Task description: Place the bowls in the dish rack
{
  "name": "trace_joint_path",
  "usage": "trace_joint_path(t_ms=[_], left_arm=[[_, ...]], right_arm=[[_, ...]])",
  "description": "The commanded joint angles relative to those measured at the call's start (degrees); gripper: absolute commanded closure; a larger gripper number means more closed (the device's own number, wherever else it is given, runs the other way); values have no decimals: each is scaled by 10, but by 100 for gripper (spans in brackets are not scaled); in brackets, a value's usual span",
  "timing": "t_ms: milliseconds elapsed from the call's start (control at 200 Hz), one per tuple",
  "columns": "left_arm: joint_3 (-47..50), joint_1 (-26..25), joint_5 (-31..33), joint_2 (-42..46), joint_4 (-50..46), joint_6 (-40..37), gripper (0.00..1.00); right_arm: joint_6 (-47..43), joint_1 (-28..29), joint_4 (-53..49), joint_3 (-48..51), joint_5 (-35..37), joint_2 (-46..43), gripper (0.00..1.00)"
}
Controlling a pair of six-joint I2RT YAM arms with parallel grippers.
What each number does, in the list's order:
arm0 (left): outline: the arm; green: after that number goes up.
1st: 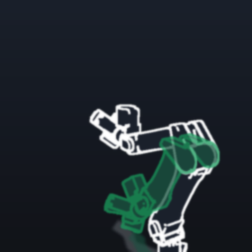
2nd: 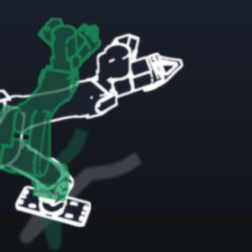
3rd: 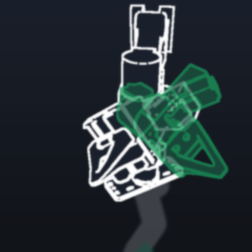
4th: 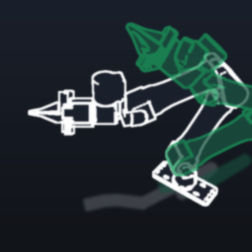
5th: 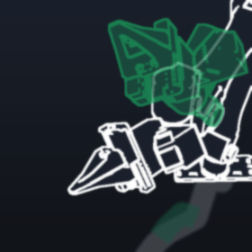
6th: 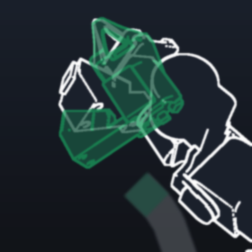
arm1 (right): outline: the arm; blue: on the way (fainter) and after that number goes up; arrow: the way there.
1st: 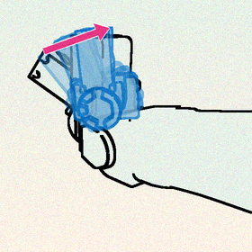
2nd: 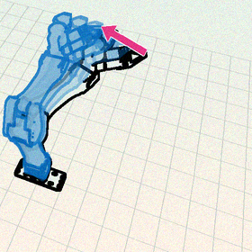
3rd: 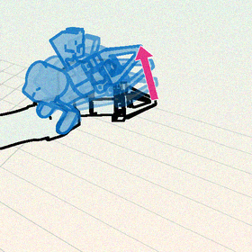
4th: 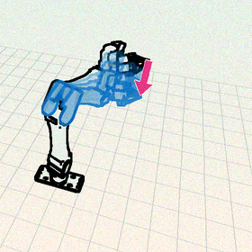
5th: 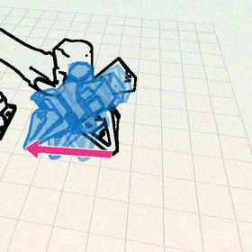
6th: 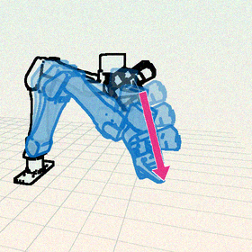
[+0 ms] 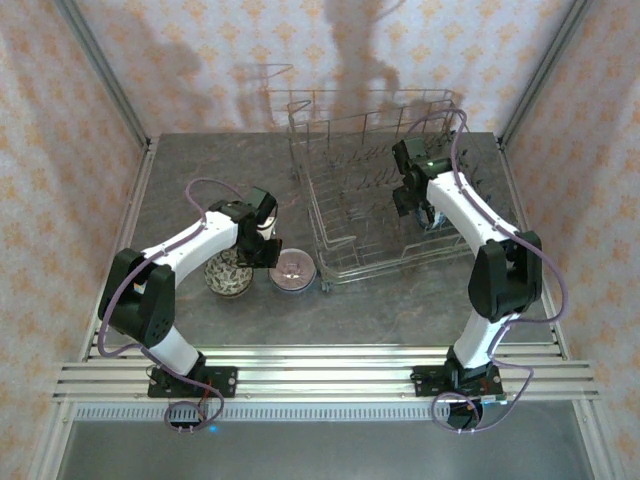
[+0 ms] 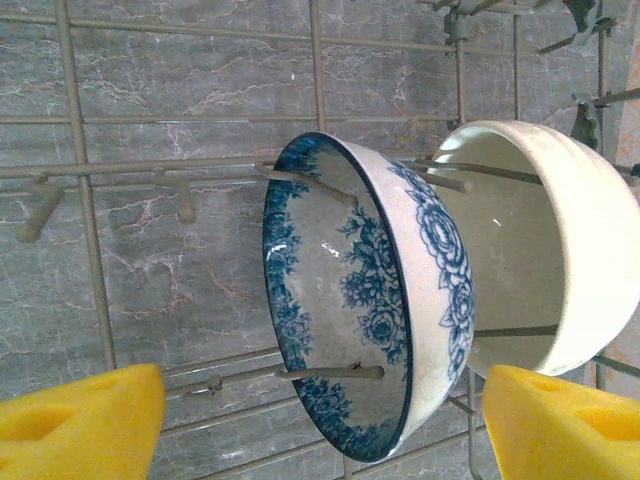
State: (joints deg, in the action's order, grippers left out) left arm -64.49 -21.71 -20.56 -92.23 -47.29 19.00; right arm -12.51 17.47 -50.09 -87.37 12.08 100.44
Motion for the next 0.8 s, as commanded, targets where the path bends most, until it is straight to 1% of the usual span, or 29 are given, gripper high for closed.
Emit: trace_joint_path(t_ms=[0,135,400,556,796], left_arm=[[-14,8,8,24,-5,-6,100],[-13,8,-7,29,2,-2,100],[-14,14,-8,37,0,-6,100],[-12,21,-25,52,12,-5,100],[-12,29,-23,69,13,-9,100]], right_arm=[[0,4,-10,-22,0,6,18],[0,4,-9,-25,-1,10,17],[3,4,-8,-24,0,11,18],[6,5,-9,-25,-1,8,18],[10,8,-12,-32,-3,8,18]])
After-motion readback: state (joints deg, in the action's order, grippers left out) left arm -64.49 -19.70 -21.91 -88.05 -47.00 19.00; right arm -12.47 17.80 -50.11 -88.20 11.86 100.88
